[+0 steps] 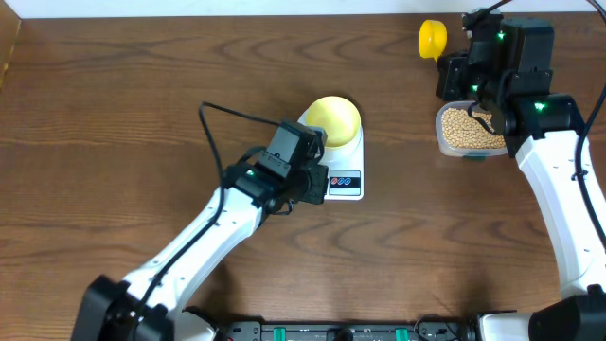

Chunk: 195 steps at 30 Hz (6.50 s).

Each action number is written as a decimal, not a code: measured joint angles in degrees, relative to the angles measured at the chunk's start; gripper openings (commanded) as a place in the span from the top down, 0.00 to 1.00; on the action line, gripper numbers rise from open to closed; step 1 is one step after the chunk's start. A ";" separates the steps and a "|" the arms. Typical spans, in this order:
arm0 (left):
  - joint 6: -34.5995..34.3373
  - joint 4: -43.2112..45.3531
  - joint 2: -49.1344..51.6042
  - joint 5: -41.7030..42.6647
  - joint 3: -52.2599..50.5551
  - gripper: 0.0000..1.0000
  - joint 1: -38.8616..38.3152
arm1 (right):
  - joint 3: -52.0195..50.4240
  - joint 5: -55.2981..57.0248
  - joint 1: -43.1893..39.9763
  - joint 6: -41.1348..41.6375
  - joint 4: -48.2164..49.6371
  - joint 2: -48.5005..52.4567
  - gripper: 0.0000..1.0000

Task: Scoop item into bowl and weigh 50g on scale

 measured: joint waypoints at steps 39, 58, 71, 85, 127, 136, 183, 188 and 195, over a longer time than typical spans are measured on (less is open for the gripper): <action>-4.04 13.64 14.47 -11.17 -0.09 0.93 -5.62 | 0.00 0.00 0.00 -0.15 -0.20 0.00 0.99; -4.04 15.23 17.11 -11.43 -0.09 0.93 -8.17 | 0.00 0.00 0.00 -0.15 -0.20 0.00 0.99; -4.07 15.63 17.44 -14.69 -0.09 0.93 -8.17 | 0.00 0.00 0.00 -0.15 -0.44 0.00 0.99; -4.07 15.89 17.75 -16.00 -0.09 0.93 -8.17 | 0.00 0.00 0.00 -0.15 -0.46 0.00 0.99; -4.09 13.46 19.34 -17.70 1.44 0.93 -8.57 | 0.00 0.00 0.00 -0.17 -2.19 0.00 0.99; -4.24 13.51 20.11 -18.03 1.95 0.92 -8.61 | 0.00 0.00 0.00 -0.17 -2.38 0.00 0.99; -8.66 10.86 20.98 -14.95 3.76 0.93 -7.37 | 0.00 0.00 0.00 -1.05 -3.48 0.00 0.99; -8.98 10.84 21.11 -14.95 3.82 0.93 -7.37 | 0.00 0.00 0.00 -1.05 -3.48 0.00 0.99; -9.03 10.82 21.57 -14.84 3.96 0.93 -7.37 | 0.00 0.00 0.00 -1.05 -3.48 0.00 0.99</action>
